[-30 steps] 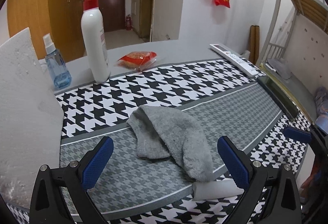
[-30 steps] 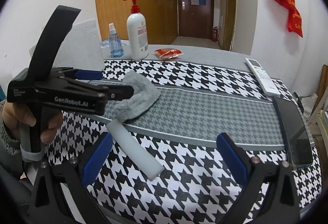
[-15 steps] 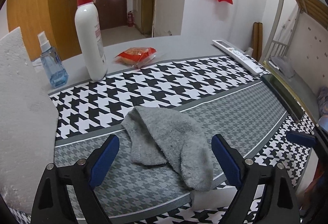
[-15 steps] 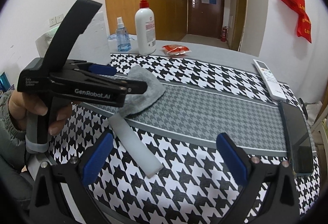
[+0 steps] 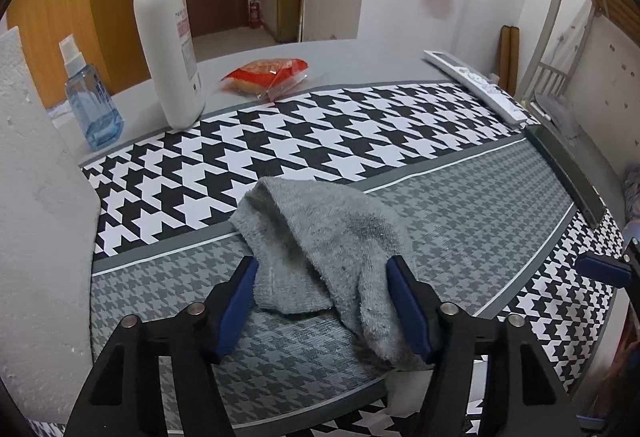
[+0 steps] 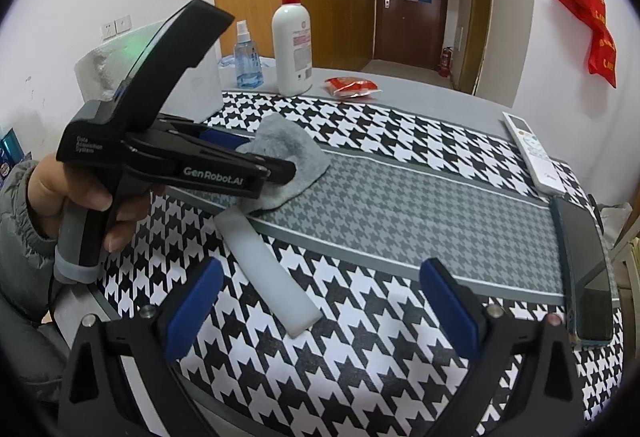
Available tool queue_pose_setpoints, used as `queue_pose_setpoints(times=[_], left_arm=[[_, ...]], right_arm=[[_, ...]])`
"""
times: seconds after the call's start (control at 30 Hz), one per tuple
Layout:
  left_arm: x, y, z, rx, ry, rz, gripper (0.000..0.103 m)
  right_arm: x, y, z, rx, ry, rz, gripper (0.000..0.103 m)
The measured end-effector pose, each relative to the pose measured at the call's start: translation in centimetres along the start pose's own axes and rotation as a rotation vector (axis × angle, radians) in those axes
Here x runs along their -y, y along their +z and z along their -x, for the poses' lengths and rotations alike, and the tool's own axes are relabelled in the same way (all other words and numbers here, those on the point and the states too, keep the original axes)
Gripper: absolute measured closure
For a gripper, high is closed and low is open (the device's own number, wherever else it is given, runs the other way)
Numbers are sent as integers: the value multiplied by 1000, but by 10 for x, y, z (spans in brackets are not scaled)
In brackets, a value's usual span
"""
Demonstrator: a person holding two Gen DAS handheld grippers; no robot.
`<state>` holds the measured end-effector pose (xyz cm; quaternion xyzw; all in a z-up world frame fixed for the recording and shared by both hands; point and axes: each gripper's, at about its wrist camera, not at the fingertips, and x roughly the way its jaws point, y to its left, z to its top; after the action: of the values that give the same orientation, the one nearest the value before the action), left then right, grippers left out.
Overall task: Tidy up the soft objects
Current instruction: 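Lower the left gripper onto the grey sock and close it, then grasp the white foam stick with the right gripper while the left holds the grey sock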
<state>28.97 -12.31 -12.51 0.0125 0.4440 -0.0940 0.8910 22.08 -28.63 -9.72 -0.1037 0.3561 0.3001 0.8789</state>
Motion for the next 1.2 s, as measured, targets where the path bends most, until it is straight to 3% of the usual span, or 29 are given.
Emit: queue_pose_setpoints(times=[0.13,0.23,0.3,0.47,0.63,0.8,0.93,1.1,1.2], left_arm=[[-1,1,-1,6,12,1,48],[-4,2,0,16,24,1,65],[-6,1,2,25,13,-3,82],[-17,-2,13,49,-21,18,84],[-21,-4,23,75,-33,33,84],[-20,-6,28,89,-23,27,84],[-20,-8,30,96,-25,27,84],[-19,-8,33,102,-22,25,84],[-18,-8,35,109,-27,24,84]], right_arm=[[0,1,-4,-9,6,2,3],[-1,1,-5,-13,15,12,3],[-1,2,-7,-18,16,24,3],[-4,3,-8,-35,30,53,8],[-6,4,-15,-72,35,81,26],[-17,5,-19,-94,39,161,30],[-25,4,-25,-129,63,203,48],[-28,2,-30,-147,83,223,56],[-26,4,-34,-154,127,226,68]])
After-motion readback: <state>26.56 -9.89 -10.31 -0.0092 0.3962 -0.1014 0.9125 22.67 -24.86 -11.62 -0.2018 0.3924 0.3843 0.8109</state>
